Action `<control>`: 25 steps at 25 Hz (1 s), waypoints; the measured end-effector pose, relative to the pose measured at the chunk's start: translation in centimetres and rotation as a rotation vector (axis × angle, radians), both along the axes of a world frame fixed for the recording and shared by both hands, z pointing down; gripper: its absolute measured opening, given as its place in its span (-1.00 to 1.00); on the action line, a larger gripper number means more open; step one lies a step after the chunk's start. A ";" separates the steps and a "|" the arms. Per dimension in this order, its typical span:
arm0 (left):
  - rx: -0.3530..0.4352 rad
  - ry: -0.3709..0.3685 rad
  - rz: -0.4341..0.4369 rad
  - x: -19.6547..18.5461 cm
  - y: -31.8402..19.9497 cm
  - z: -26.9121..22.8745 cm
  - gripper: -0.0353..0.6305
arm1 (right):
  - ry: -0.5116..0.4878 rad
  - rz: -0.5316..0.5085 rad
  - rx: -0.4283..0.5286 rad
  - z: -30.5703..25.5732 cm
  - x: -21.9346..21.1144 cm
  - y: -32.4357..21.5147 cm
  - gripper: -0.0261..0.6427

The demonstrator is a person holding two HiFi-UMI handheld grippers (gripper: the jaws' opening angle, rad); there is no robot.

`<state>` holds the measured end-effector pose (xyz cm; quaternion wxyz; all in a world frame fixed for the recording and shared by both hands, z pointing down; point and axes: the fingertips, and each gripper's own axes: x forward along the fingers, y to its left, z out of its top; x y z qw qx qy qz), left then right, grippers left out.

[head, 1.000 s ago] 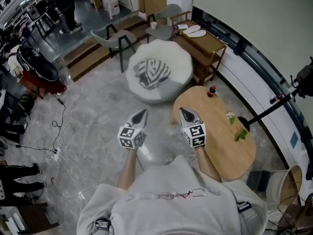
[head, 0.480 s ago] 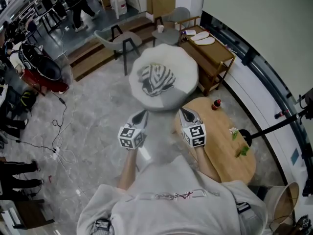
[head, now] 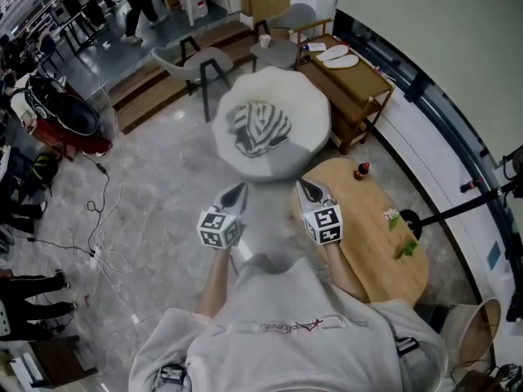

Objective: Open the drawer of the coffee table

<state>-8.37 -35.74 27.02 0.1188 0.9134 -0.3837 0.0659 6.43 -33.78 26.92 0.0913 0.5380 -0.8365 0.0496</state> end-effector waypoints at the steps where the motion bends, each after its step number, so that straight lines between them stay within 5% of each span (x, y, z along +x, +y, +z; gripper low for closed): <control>1: -0.002 0.002 0.008 0.3 -0.2 0.0 -0.89 | 0.002 0.006 -0.001 0.0 0.2 -0.1 -0.91; 25: -0.026 0.009 0.554 16.9 -6.2 0.3 -0.89 | 0.038 0.501 -0.043 0.4 12.3 0.1 -0.91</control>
